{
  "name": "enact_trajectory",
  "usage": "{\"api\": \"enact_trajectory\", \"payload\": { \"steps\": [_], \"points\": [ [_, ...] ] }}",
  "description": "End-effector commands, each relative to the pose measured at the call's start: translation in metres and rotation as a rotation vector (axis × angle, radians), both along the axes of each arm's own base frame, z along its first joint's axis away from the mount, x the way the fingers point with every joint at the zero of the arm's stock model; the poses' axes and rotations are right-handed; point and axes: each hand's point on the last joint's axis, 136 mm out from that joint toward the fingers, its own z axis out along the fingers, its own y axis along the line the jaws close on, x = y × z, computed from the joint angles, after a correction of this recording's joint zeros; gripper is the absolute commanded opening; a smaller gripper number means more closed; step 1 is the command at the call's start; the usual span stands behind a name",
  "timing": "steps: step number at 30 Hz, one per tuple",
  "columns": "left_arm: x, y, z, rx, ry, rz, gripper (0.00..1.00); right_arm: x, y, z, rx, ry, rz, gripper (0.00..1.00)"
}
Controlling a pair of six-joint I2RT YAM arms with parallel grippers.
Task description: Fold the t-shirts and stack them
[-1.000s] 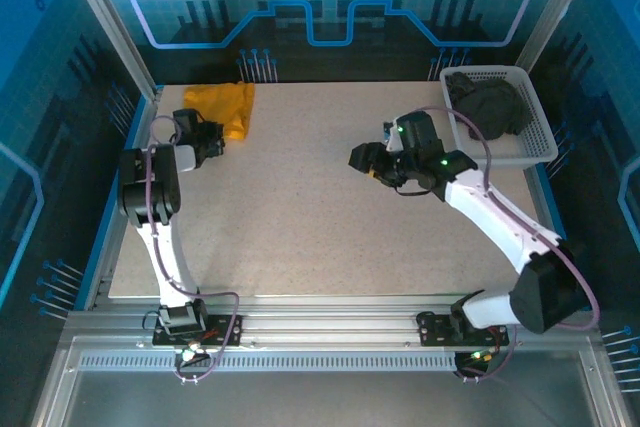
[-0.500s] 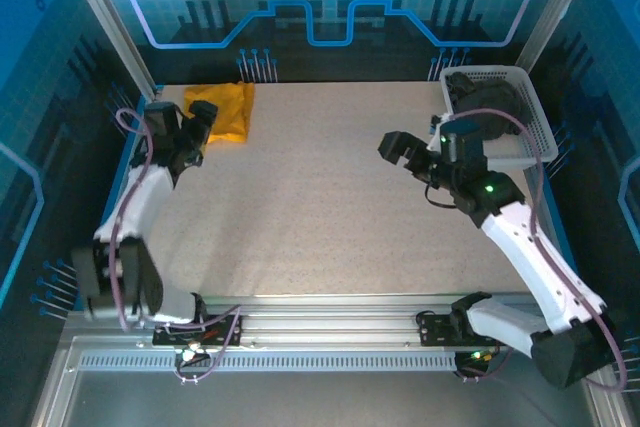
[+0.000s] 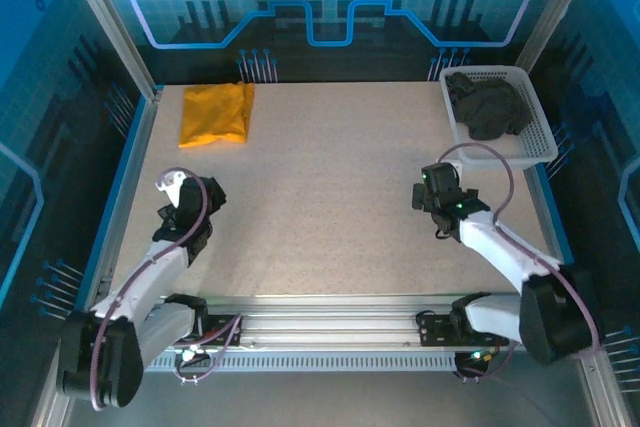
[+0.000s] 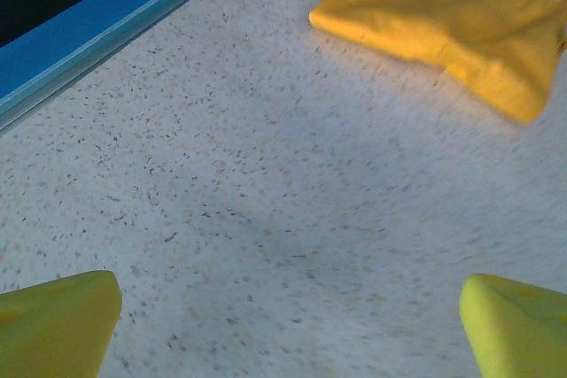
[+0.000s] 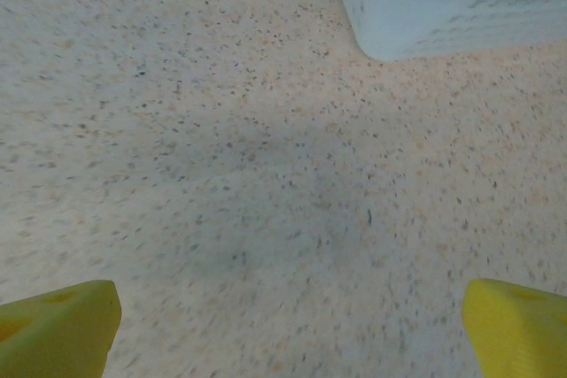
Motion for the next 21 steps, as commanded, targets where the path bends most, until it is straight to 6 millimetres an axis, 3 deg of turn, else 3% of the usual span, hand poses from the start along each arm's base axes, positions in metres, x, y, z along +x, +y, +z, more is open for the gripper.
{"api": "enact_trajectory", "payload": {
  "steps": [1, 6, 9, 11, 13, 16, 21],
  "points": [
    [0.034, -0.005, 0.004, 0.102, -0.089, -0.160, 0.99, 0.049, 0.007, 0.030, -0.071, -0.143, 0.097, 1.00],
    [0.077, -0.009, 0.004, 0.119, -0.127, -0.205, 0.99, 0.071, 0.004, -0.001, -0.001, -0.185, 0.135, 1.00],
    [0.101, -0.014, 0.004, 0.138, -0.144, -0.275, 0.99, 0.087, 0.010, 0.008, -0.010, -0.257, 0.234, 1.00],
    [0.101, -0.020, -0.003, 0.140, -0.143, -0.308, 0.99, 0.089, 0.012, 0.011, 0.021, -0.322, 0.288, 1.00],
    [0.097, -0.039, -0.003, 0.159, -0.234, -0.410, 0.99, 0.081, 0.009, 0.006, 0.076, -0.393, 0.307, 1.00],
    [0.077, -0.037, -0.004, 0.186, -0.331, -0.393, 0.99, 0.074, 0.005, 0.000, 0.087, -0.444, 0.297, 1.00],
    [0.098, -0.040, -0.012, 0.156, -0.229, -0.421, 0.99, 0.076, 0.006, -0.001, 0.093, -0.422, 0.303, 1.00]
  ]
}}
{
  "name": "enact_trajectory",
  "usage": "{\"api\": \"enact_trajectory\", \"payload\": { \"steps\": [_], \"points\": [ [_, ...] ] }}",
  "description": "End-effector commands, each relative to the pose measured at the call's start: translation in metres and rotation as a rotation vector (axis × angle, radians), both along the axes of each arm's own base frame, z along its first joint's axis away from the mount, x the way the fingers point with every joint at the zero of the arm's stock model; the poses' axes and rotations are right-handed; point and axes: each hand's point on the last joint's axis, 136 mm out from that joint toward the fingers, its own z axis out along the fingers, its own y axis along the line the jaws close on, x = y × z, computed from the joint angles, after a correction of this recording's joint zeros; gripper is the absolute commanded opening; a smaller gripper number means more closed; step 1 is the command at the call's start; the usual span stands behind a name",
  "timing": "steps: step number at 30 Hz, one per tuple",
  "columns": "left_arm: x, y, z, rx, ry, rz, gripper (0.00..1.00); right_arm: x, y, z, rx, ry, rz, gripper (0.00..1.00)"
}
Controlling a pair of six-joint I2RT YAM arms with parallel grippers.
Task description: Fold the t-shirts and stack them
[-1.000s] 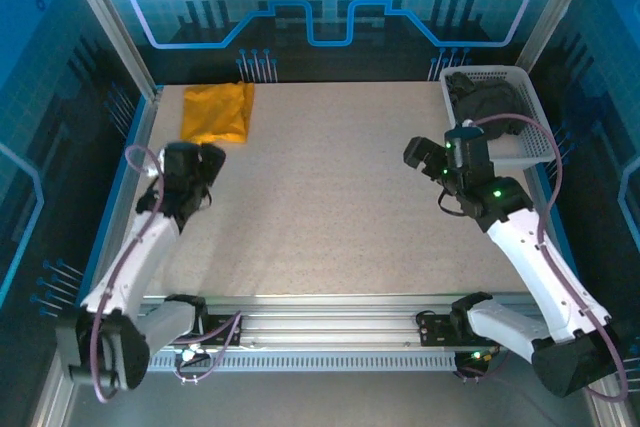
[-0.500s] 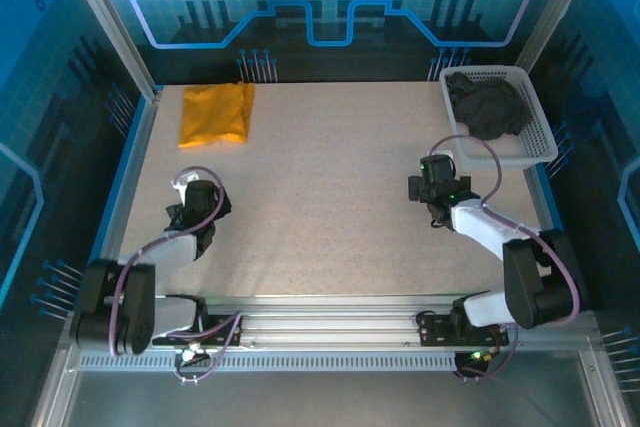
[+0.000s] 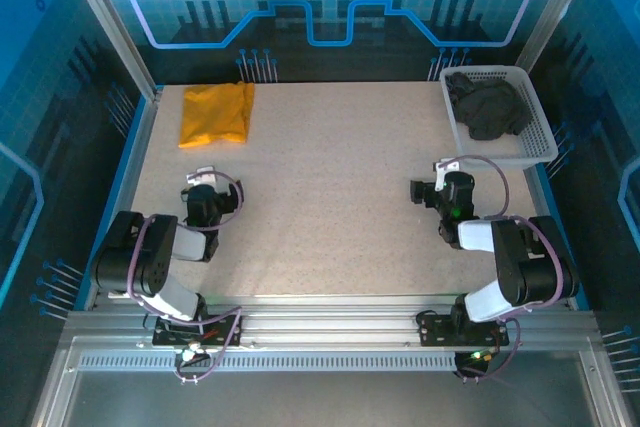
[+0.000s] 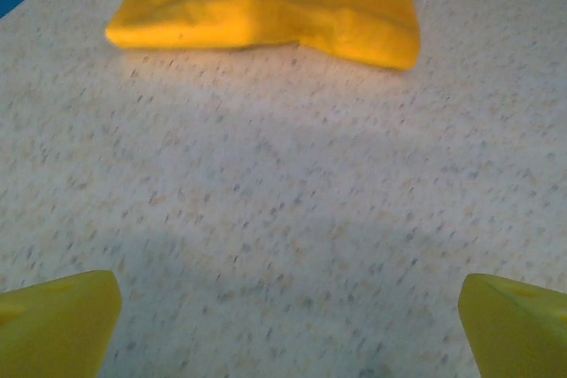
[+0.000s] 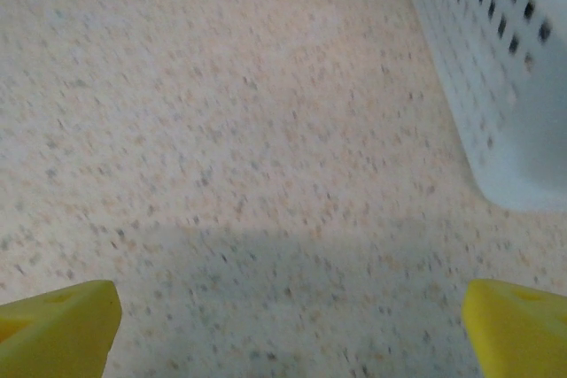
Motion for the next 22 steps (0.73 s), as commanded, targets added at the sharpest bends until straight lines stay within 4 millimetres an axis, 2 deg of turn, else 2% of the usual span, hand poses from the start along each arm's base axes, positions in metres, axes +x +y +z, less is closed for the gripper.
{"api": "enact_trajectory", "payload": {
  "steps": [1, 22],
  "points": [
    [0.0232, -0.0056, 0.0332, 0.009, -0.102, -0.044, 0.99, 0.0163, 0.0053, 0.0290, 0.004, -0.121, 0.034, 1.00],
    [0.0237, -0.0079, 0.0333, 0.038, -0.095, -0.039, 0.99, 0.0162, 0.0079, 0.0286, -0.016, -0.119, 0.035, 1.00]
  ]
}}
